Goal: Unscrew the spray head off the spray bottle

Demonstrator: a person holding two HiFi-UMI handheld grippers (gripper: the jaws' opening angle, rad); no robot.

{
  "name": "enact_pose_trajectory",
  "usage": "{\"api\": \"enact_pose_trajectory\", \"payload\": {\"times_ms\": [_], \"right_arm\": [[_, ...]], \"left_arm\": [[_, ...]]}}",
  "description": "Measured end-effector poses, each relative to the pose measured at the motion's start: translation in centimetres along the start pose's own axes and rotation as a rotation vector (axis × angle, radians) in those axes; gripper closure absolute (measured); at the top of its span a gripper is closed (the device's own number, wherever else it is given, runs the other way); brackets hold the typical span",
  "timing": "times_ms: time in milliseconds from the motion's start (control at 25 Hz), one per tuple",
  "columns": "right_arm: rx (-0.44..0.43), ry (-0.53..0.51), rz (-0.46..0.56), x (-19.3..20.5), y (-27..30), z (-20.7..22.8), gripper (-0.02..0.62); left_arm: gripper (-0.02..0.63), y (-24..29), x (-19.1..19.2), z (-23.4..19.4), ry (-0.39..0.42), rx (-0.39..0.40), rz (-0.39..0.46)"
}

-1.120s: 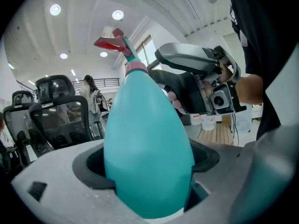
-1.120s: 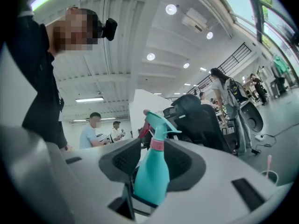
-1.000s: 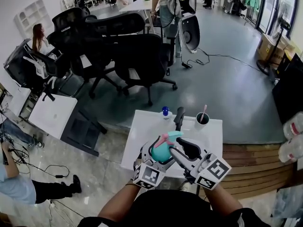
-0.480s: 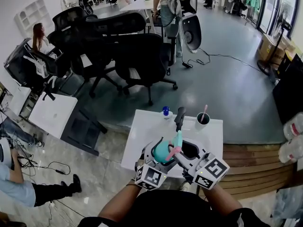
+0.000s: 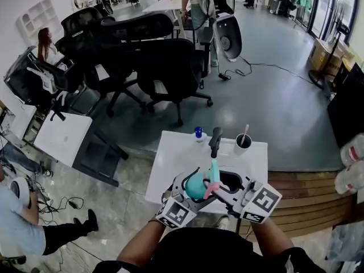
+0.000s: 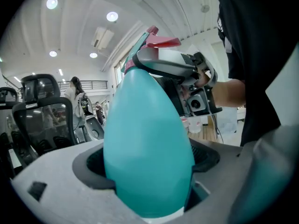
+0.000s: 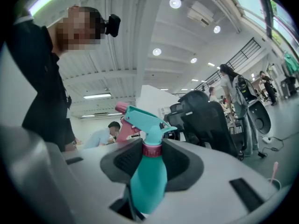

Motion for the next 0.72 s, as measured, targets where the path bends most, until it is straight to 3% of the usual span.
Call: {"api": "enact_pose_trajectory", "payload": {"times_ms": [280, 480, 600, 720], "right_arm": [[-0.149, -0.093, 0.010, -0.6, -0.9, -1.7, 0.460], [-0.300, -0.080, -0.022, -0.8, -1.7, -3.5, 0.460], [-0.348, -0.081, -0.025, -0.8, -2.3, -3.6, 0.460], [-0.309, -0.072, 0.003, -0.9, -2.1, -3.0, 0.457]], "left_arm": [[0.133, -0.6, -1.8, 1.8, 0.025, 0.168, 0.087], [0.133, -1.4, -2.8, 3.7, 0.039, 0.303, 0.128], [0.133, -1.5, -3.0, 4.2, 0.040, 0.331, 0.131], [0.133, -1.2, -2.9, 3.6, 0.026, 0.290, 0.120]]}}
Point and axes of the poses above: the fingertips, and each gripper's own axes: y forward along the fingers, z to its right, x out of its underside, the point moved 2 cm from there along -y, backward along the fingers, and after that the axes turned 2 degrees about -z, right-handed, at the moved point
